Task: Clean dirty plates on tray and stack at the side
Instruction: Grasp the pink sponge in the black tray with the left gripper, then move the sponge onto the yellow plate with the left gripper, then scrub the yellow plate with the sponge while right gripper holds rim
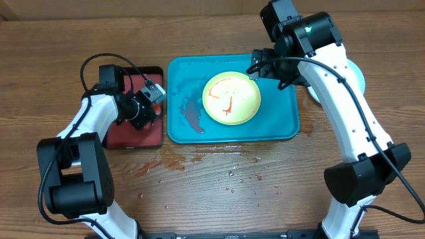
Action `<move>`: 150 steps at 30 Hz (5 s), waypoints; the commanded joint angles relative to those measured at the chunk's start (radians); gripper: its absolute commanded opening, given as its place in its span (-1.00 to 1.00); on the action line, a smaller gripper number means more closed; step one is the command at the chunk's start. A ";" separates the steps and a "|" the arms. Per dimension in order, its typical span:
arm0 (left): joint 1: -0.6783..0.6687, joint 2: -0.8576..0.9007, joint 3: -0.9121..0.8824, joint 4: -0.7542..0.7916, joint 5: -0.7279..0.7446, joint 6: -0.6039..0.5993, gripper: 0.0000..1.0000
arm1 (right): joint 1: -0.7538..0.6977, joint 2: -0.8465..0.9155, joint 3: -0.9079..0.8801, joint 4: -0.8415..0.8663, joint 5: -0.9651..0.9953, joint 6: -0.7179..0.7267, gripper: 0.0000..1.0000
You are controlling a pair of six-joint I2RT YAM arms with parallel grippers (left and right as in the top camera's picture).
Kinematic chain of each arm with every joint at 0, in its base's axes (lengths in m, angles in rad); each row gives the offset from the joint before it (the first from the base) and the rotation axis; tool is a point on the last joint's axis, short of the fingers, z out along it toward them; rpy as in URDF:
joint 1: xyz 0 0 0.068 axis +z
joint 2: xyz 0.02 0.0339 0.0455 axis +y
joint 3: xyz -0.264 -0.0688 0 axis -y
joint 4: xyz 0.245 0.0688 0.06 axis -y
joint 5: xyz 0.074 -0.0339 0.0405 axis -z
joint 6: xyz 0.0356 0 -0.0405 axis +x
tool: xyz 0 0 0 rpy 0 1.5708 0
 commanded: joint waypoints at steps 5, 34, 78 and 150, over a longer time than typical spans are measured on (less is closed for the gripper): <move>0.005 0.001 0.126 -0.079 -0.247 -0.357 -0.92 | -0.003 -0.035 0.026 0.004 -0.008 0.000 1.00; -0.014 0.100 0.199 -0.130 -0.450 -0.881 -0.92 | -0.003 -0.035 0.025 0.023 -0.022 0.000 1.00; -0.019 -0.142 0.286 -0.327 -0.301 -0.906 -0.92 | -0.064 -0.021 -0.537 0.495 -0.032 -0.008 0.82; -0.557 0.214 0.285 0.215 -0.358 -1.400 -0.92 | 0.042 0.130 -0.664 0.841 -0.249 0.491 -0.92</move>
